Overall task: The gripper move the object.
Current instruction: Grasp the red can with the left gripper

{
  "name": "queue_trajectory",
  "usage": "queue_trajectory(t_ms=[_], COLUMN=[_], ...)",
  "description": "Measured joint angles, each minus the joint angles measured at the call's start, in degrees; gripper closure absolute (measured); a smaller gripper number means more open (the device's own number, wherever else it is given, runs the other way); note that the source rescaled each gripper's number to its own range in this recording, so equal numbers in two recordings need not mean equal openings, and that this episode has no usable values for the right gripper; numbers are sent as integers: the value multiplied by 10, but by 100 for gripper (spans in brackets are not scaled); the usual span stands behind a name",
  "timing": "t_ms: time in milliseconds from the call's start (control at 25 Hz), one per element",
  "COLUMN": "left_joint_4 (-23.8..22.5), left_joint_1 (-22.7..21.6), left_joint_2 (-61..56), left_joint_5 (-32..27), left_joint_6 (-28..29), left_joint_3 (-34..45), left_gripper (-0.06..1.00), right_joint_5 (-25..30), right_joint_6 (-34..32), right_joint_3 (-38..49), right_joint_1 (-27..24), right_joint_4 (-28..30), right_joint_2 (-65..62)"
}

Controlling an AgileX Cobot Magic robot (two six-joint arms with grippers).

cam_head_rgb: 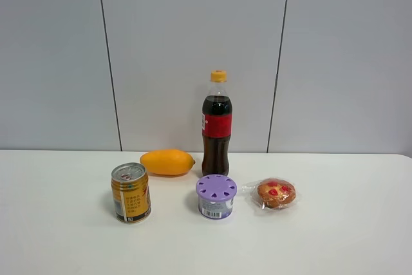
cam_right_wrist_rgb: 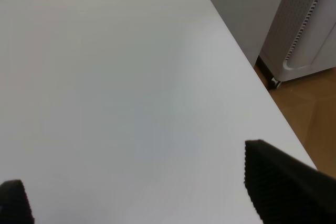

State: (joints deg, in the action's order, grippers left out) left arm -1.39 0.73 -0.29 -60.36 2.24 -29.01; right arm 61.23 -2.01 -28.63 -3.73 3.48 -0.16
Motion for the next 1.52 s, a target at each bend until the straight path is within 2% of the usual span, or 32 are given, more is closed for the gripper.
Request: queue_trajectory(t_ms=[200,280,360,480,640,760,960,1080,1320,1520], left_joint_4=[0,0,0,0,6,34,119,156,150,107], left_joint_1=[0,0,0,0,0,0,1,11,97,163], left_joint_2=[0,0,13,92,251,367,533,626,825,957], left_joint_5=[3,27,78,112,117,122,130,129,109,36], left_joint_6=[0,-1,-17,-62,-119,-164,-257,-286,-280,-202], left_joint_3=[-1,-14,-42,-100,-182,-244,-320,-354,-455,-558], left_gripper=[-6,-6,-6,-6,-6,-6,-6,-6,-6,-6], right_joint_5=[0,0,0,0,0,0,0,0,0,0], right_joint_6=[0,0,0,0,0,0,0,0,0,0], right_joint_3=[0,0,0,0,0,0,0,0,0,0], right_joint_1=[0,0,0,0,0,0,0,0,0,0], right_joint_4=[0,0,0,0,0,0,0,0,0,0], right_joint_2=[0,0,0,0,0,0,0,0,0,0])
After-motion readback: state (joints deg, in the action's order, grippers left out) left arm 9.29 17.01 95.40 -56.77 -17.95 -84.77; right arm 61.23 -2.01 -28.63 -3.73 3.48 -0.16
